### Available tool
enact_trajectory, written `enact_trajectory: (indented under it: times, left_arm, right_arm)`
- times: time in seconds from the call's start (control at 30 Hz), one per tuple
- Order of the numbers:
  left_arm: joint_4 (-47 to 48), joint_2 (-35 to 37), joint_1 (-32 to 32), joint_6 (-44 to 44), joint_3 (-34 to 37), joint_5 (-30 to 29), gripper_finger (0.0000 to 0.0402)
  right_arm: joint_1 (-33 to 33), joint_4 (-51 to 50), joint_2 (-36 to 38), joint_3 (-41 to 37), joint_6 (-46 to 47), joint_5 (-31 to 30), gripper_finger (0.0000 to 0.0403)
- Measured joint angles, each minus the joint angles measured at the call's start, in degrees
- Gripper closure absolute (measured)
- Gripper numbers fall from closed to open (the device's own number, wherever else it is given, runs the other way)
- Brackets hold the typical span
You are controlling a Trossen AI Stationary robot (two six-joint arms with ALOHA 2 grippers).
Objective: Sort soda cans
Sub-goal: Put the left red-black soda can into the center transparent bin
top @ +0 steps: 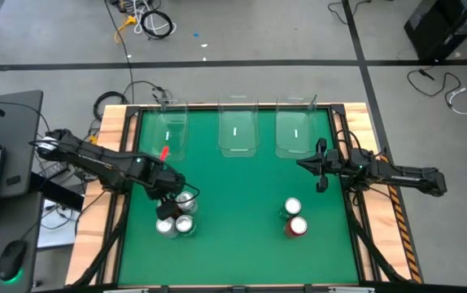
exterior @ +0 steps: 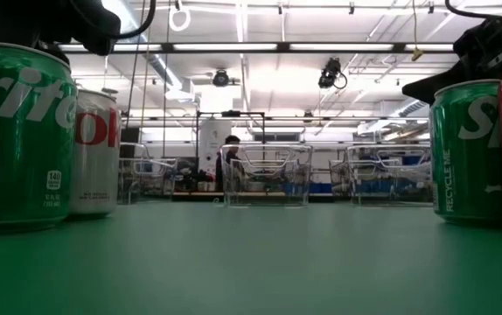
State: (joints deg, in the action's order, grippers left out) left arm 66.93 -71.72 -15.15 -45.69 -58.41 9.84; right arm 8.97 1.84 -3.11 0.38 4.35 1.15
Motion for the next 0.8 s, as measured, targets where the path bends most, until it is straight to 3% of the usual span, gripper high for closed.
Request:
enact_trajectory:
  times: [0.33, 0.8]
  left_arm:
    - [0.7, -7.1, -2.8, 2.0, -0.3, -1.8, 0.0067]
    - [0.2, -7.7, -3.0, 5.2, -0.1, -8.3, 0.0065]
  right_arm:
    - [0.0, 0.0, 0.0, 0.0, 0.0, 0.0, 0.0382]
    - [0.0, 0.1, 0.0, 0.0, 0.0, 0.0, 0.0382]
